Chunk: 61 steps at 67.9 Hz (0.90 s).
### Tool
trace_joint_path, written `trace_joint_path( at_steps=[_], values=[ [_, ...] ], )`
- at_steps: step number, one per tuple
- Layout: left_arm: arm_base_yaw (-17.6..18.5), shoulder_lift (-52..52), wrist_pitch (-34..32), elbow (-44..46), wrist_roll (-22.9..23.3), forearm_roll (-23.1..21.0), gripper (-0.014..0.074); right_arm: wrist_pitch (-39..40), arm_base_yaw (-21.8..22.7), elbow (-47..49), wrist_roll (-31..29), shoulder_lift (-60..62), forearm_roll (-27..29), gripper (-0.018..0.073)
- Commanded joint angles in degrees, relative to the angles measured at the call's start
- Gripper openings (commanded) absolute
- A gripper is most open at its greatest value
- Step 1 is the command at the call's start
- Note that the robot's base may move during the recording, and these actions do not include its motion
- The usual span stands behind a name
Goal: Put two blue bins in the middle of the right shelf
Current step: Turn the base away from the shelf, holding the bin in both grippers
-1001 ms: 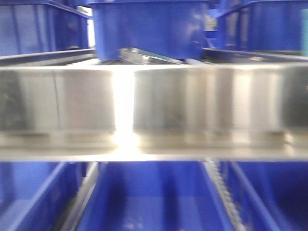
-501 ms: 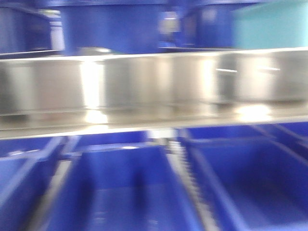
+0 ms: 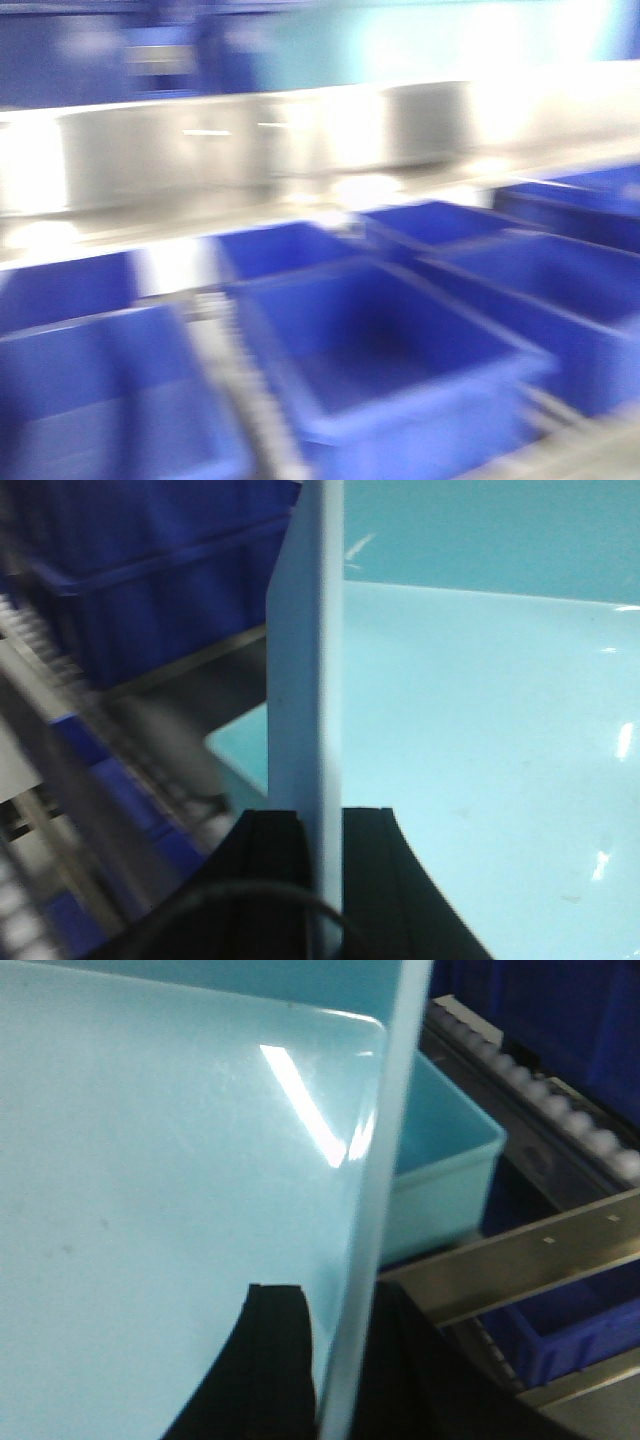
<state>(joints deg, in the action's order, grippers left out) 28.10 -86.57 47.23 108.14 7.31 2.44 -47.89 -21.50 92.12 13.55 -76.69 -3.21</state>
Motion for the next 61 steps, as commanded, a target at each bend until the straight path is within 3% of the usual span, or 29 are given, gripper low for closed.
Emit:
trace_joint_path(
  at_steps=[1,61],
  values=[
    [0.2,0.98,-4.95,0.58,0.39,-1.83,-0.0111,2.05,0.07,0.41,-0.96,0.89,0.23,-0.0153],
    [0.2,0.98,-4.95,0.58,0.39,-1.83,-0.0111,2.05,0.07,0.41,-0.96,0.89,0.23,-0.0153]
  ],
)
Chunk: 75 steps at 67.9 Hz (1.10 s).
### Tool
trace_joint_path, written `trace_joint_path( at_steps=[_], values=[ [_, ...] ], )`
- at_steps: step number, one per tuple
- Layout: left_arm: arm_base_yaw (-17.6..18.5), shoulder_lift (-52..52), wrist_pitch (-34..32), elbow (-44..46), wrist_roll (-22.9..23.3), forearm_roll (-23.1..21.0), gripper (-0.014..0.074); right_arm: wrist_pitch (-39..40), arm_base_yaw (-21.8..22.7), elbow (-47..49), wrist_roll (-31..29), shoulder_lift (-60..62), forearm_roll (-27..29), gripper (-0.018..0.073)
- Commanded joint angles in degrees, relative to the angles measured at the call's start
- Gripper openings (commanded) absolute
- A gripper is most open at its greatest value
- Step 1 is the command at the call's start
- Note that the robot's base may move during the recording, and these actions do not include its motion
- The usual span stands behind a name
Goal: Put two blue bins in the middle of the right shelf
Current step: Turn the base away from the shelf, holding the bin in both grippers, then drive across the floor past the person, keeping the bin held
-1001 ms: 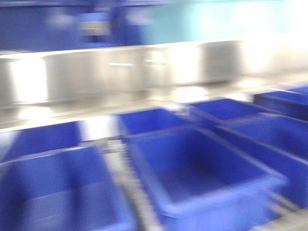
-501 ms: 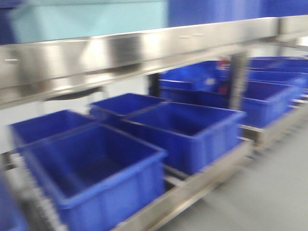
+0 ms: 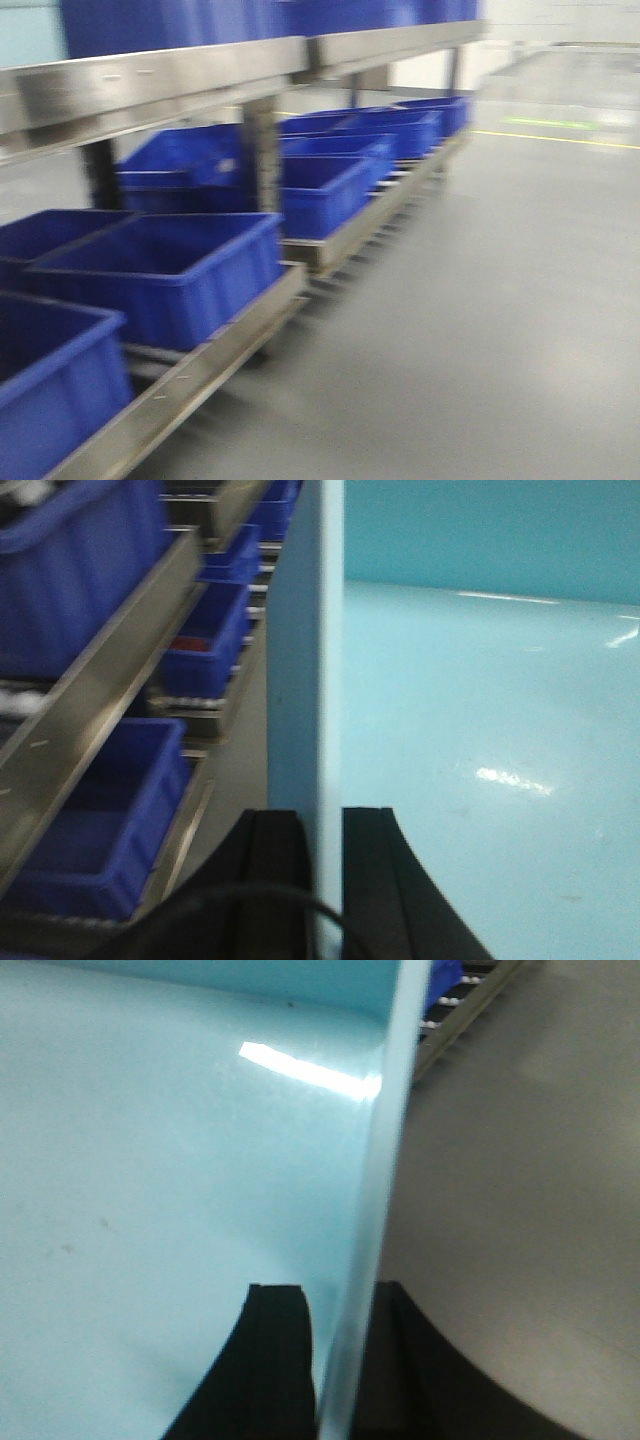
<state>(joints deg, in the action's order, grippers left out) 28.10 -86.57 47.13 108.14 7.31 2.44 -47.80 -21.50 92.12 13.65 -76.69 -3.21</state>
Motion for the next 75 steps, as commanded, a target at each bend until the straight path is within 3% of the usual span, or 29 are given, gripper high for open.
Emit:
trace_joint_path(
  at_steps=[1,75],
  values=[
    [0.2,0.98,-4.85,0.58,0.39,-1.83,-0.0111,1.95,0.07,0.41,-1.06,0.89,0.23,-0.0153],
    [0.2,0.98,-4.85,0.58,0.39,-1.83,-0.0111,1.95,0.07,0.41,-1.06,0.89,0.23,-0.0153]
  ],
)
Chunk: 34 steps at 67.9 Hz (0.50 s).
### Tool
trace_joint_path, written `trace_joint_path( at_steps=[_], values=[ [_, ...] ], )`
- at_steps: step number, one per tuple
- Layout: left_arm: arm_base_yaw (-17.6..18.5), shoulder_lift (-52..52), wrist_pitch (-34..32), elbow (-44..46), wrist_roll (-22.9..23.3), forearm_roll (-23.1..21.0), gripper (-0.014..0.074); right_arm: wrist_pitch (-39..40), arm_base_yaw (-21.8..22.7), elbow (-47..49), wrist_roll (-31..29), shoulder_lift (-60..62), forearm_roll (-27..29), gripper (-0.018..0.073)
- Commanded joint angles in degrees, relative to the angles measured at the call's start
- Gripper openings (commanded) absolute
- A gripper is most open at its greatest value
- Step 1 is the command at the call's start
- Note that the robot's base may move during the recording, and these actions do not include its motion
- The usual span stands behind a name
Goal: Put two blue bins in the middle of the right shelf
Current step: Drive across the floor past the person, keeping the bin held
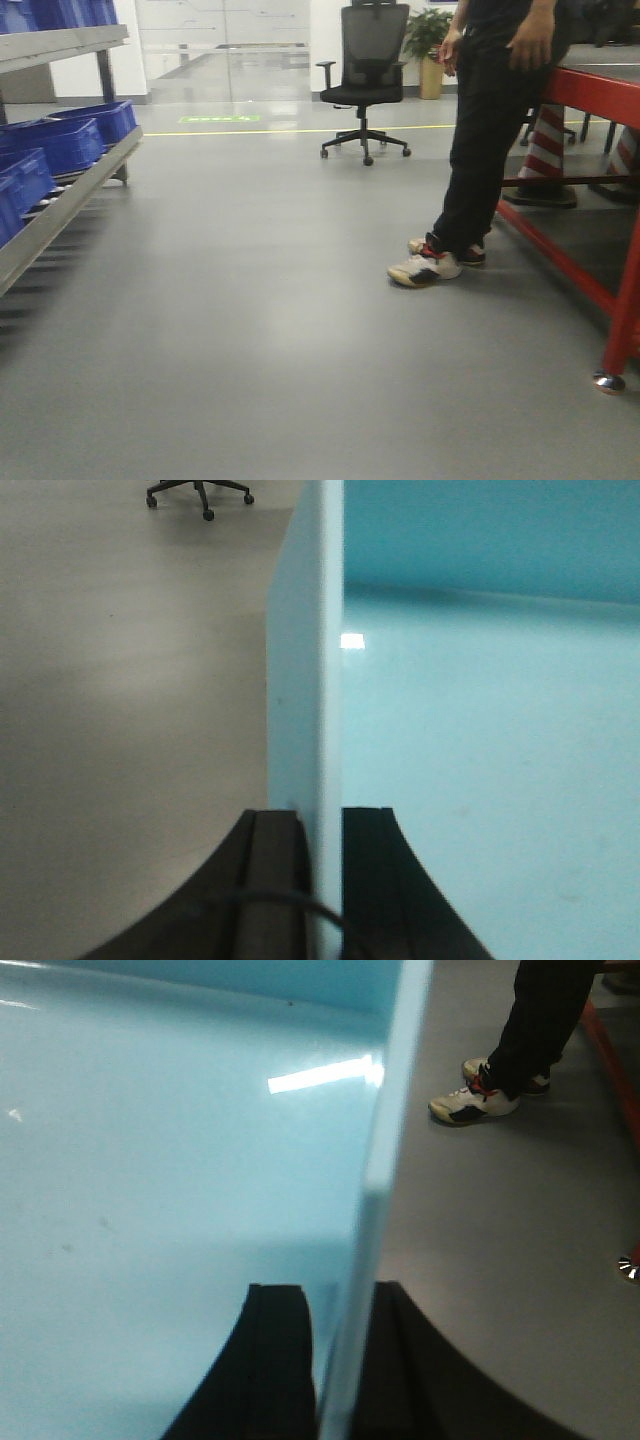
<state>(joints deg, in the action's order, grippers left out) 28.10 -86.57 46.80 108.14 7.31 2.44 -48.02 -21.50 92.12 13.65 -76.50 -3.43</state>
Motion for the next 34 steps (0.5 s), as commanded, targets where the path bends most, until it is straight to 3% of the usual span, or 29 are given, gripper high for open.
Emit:
trace_joint_path(
  at_steps=[1,34],
  values=[
    [0.2,0.98,-4.52,0.58,0.39,-1.83,-0.0111,2.17,0.07,0.41,-1.06,0.7,0.44,-0.0153],
    [0.2,0.98,-4.52,0.58,0.39,-1.83,-0.0111,2.17,0.07,0.41,-1.06,0.7,0.44,-0.0153]
  ],
)
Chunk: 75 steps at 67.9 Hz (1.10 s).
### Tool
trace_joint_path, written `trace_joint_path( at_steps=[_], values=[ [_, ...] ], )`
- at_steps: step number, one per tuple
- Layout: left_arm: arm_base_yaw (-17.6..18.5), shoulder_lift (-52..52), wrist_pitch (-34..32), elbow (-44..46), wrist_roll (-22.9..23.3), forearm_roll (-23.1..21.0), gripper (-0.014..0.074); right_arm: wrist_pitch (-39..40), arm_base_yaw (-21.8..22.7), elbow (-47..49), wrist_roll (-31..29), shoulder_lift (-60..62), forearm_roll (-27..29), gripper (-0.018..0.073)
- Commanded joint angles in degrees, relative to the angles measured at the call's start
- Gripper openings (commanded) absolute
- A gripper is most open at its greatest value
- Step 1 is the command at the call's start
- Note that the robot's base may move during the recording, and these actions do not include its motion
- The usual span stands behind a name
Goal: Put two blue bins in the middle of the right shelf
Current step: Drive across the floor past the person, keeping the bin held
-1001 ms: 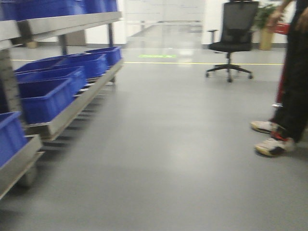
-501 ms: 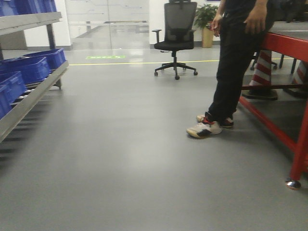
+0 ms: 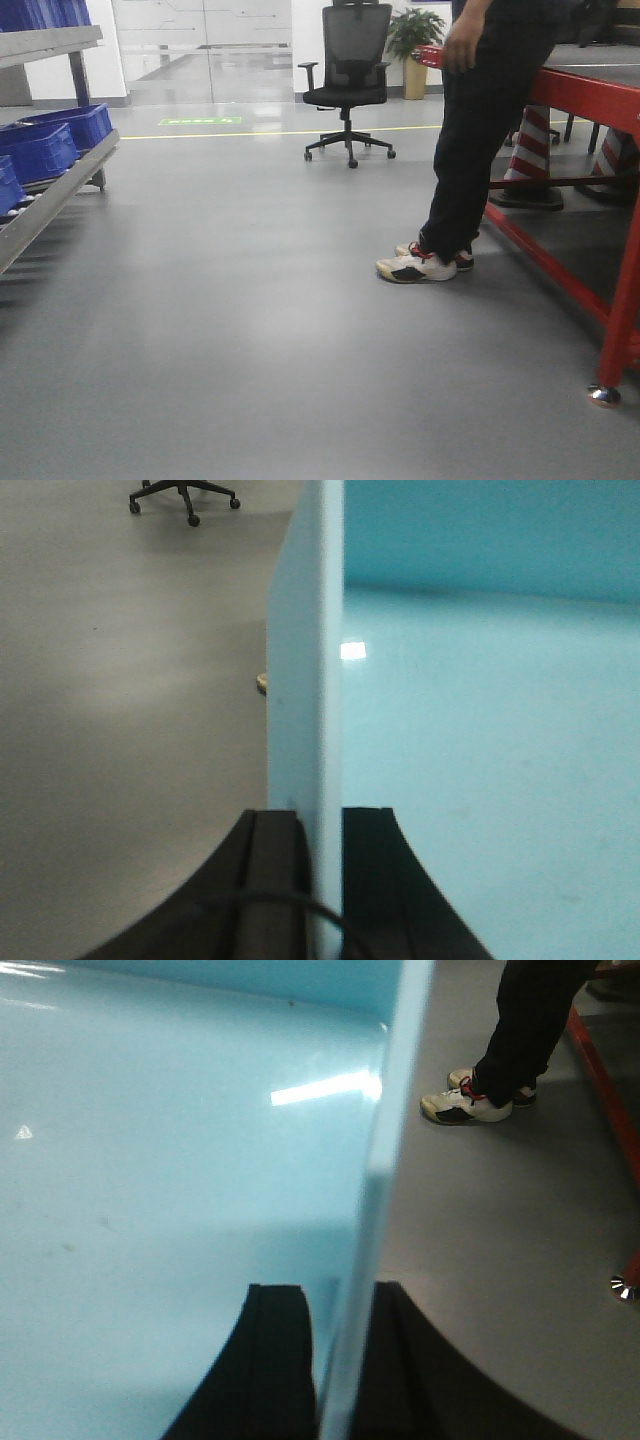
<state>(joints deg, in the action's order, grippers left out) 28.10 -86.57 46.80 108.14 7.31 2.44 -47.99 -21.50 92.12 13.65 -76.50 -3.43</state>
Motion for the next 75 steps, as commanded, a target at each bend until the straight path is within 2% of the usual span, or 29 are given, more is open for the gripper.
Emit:
trace_joint_path(
  at_steps=[1,75],
  values=[
    [0.2,0.98,-4.52,0.58,0.39,-1.83,-0.0111,2.15,0.07,0.41,-1.06,0.7,0.44,-0.0153],
    [0.2,0.98,-4.52,0.58,0.39,-1.83,-0.0111,2.15,0.07,0.41,-1.06,0.7,0.44,-0.0153]
  ],
)
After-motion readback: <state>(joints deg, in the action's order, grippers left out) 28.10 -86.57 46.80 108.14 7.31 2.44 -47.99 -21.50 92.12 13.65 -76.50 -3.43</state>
